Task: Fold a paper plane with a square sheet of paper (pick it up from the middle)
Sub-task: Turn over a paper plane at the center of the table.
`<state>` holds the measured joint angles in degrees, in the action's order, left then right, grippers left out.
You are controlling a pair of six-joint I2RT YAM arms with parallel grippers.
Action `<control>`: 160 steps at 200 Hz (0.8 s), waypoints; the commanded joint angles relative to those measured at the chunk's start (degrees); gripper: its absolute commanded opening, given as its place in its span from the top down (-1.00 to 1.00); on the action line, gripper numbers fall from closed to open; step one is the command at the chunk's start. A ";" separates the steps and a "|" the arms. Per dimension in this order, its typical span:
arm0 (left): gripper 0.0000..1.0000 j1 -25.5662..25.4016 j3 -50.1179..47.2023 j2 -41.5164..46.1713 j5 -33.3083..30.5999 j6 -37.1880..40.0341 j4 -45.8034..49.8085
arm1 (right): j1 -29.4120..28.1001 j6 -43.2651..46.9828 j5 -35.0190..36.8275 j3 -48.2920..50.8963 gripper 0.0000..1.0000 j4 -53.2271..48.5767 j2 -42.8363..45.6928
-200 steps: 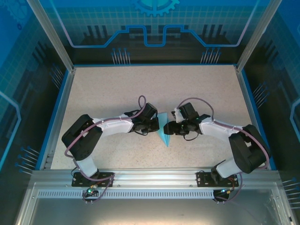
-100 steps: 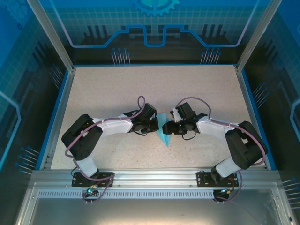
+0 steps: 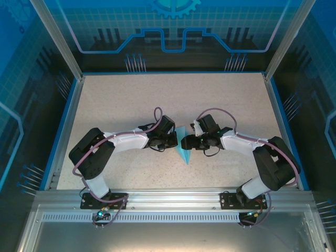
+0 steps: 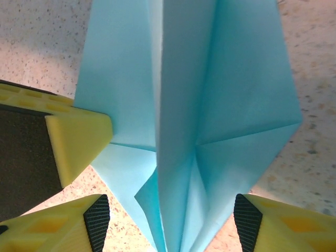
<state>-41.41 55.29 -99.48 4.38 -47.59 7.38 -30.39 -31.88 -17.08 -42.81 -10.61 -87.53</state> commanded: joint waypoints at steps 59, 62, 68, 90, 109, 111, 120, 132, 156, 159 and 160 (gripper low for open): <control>0.87 0.35 0.43 0.47 1.41 0.39 0.48 | -3.46 2.33 -1.85 -1.96 -0.22 -0.82 -3.59; 0.87 0.32 0.49 0.47 1.44 0.35 0.49 | -3.57 2.42 -1.41 -2.04 -0.20 -0.89 -3.61; 0.87 0.36 0.52 0.47 1.42 0.40 0.50 | -3.70 2.43 -0.35 -2.25 -0.15 -1.47 -3.62; 0.86 0.33 0.46 0.56 1.51 0.40 0.52 | -4.10 2.69 2.72 -3.05 0.04 -3.39 -4.46; 0.86 0.36 0.45 0.52 1.59 0.40 0.45 | -4.71 3.19 2.98 -3.88 0.18 -4.02 -5.66; 0.86 0.36 0.42 0.52 1.59 0.40 0.43 | -4.86 3.22 3.12 -4.00 0.19 -4.06 -5.71; 0.86 0.33 0.36 0.57 1.69 0.32 0.36 | -5.31 3.29 3.40 -4.43 0.20 -4.29 -6.13; 0.86 0.34 0.30 0.59 1.73 0.31 0.33 | -5.79 3.38 4.12 -5.16 0.23 -4.83 -6.79; 0.85 0.36 0.13 0.77 1.77 0.20 0.26 | -6.42 3.42 5.57 -6.31 0.36 -5.84 -7.72; 0.85 0.36 0.03 0.78 1.77 0.22 0.27 | -6.45 3.50 5.91 -6.53 0.38 -6.06 -7.89; 0.85 0.36 0.02 0.82 1.77 0.22 0.23 | -6.53 3.54 6.05 -6.60 0.39 -6.12 -7.91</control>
<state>-41.41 55.29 -99.48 4.84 -47.68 7.35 -35.57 -29.17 -13.39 -47.18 -14.15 -94.08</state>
